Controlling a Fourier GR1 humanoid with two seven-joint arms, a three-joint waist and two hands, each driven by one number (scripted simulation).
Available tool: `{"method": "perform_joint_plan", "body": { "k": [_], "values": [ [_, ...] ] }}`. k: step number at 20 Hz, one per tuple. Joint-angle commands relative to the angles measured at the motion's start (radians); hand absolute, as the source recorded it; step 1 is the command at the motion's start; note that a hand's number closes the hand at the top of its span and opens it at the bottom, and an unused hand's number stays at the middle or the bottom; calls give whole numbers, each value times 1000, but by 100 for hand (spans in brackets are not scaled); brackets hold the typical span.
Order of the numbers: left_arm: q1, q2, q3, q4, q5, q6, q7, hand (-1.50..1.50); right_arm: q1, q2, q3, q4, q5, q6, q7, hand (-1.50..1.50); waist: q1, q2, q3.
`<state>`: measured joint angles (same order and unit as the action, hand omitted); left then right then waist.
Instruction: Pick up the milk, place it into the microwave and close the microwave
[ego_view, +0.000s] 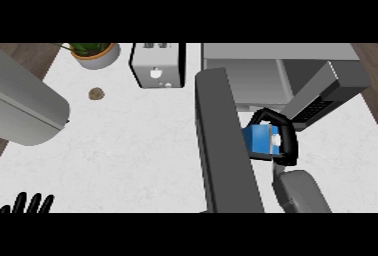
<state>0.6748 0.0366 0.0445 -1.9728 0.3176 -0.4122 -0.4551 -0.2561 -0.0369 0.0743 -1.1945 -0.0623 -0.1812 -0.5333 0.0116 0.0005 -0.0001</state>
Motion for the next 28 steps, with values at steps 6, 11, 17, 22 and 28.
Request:
{"method": "perform_joint_plan", "body": {
  "k": [6, 11, 17, 22, 28],
  "values": [
    [-18, 1, 20, -15, 8, -5, 16, -150, -328, 2, -143, 494, 23, -84, -78, 150, 16, 7, 1],
    [-48, 10, 37, 50, 8, -32, 2, -150, -482, -5, -206, 727, 6, -94, -174, 150, 26, 11, 2],
    [-48, 0, 4, 51, -16, -44, 5, -150, -553, -48, -227, 899, 61, -216, -220, 150, 51, 22, 2],
    [-101, 5, 21, 113, -28, -47, -21, -150, -602, -85, -234, 987, 79, -226, -229, 150, 67, 32, 3],
    [-85, 28, 28, 69, 9, -68, 6, -150, -625, -122, -217, 1035, 121, -295, -262, 150, 101, 48, 5]
  ]
}}
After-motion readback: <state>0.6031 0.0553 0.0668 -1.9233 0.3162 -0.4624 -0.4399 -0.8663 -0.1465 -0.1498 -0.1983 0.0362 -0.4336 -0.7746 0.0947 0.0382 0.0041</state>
